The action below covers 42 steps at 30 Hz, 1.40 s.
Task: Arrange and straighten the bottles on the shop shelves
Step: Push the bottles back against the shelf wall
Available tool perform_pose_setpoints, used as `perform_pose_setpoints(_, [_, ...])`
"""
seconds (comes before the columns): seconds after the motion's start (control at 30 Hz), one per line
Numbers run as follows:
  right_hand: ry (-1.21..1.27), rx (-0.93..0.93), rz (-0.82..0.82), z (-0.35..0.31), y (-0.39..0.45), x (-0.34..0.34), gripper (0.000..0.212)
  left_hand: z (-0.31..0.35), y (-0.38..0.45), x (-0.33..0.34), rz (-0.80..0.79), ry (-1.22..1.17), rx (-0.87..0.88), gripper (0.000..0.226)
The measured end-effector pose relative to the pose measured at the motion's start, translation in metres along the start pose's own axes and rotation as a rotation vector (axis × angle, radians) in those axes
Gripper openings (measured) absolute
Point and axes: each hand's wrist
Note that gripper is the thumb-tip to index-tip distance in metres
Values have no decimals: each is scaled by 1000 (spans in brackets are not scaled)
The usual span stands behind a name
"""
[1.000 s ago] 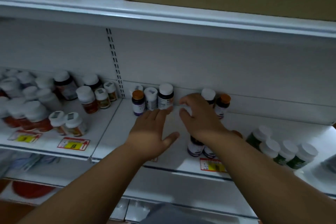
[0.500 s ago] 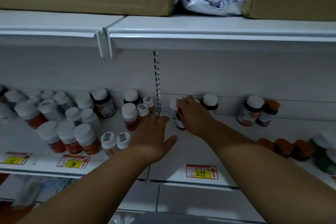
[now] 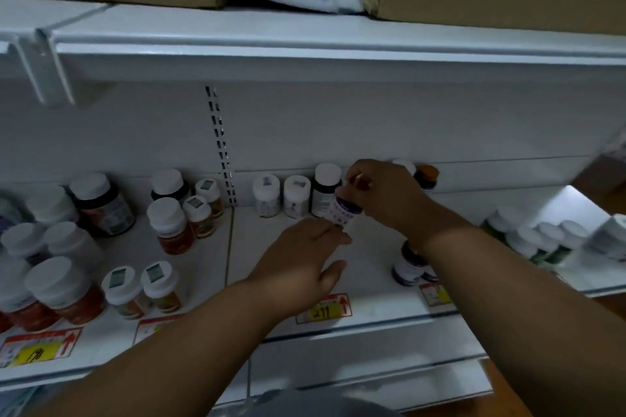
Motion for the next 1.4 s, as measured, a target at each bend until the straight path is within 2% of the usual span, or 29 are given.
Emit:
perform_pose_setpoints(0.1, [-35, 5, 24, 24, -11, -25, 21, 28, 23, 15, 35, 52, 111, 36])
perform_pose_setpoints(0.17, [-50, -29, -13, 43, -15, -37, 15, 46, 37, 28, 19, 79, 122, 37])
perform_pose_setpoints(0.33, [-239, -128, -127, 87, -15, -50, 14, 84, 55, 57, 41, 112, 56, 45])
perform_pose_setpoints(0.4, [-189, -169, -226, 98, -15, -49, 8, 94, 61, 67, 55, 121, 12, 50])
perform_pose_setpoints(0.47, [-166, -208, -318, 107, -17, -46, 20, 103, 68, 73, 74, 134, -33, 49])
perform_pose_setpoints(0.57, [-174, -242, -404, 122, -15, -40, 4, 114, 74, 77, 97, 152, -94, 45])
perform_pose_setpoints(0.8, [-182, -318, -505, 126, -4, -37, 31, 124, 76, 77, 126, 165, -162, 48])
perform_pose_setpoints(0.87, [-186, -300, -528, 126, -4, -36, 27, 126, 76, 78, 113, 175, -175, 48])
perform_pose_setpoints(0.93, [-173, -248, -415, 130, 0, -39, 27, 126, 76, 78, 109, 192, -178, 47])
perform_pose_setpoints(1.03, [-201, -173, -59, 139, 20, -51, 32, 124, 77, 77, 154, 170, -203, 48])
perform_pose_setpoints(1.07, [-232, -144, -35, 143, 27, -55, 36, 123, 77, 77, 175, 161, -211, 49])
perform_pose_setpoints(1.2, [-372, -112, -218, 152, 42, -49, 48, 116, 79, 71, 217, 148, -208, 41])
perform_pose_setpoints(1.3, [-394, -171, -180, 150, 42, -40, 45, 104, 79, 67, 251, 147, -193, 36])
perform_pose_setpoints(1.4, [-422, -138, -150, 145, 47, -41, 41, 95, 78, 65, 287, 126, -200, 34])
Point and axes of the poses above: each hand's wrist, its own y-axis towards the middle knuckle, its own x-axis out of the palm, z = x × y, and after that the axes turned 6 degrees about -z, right-handed
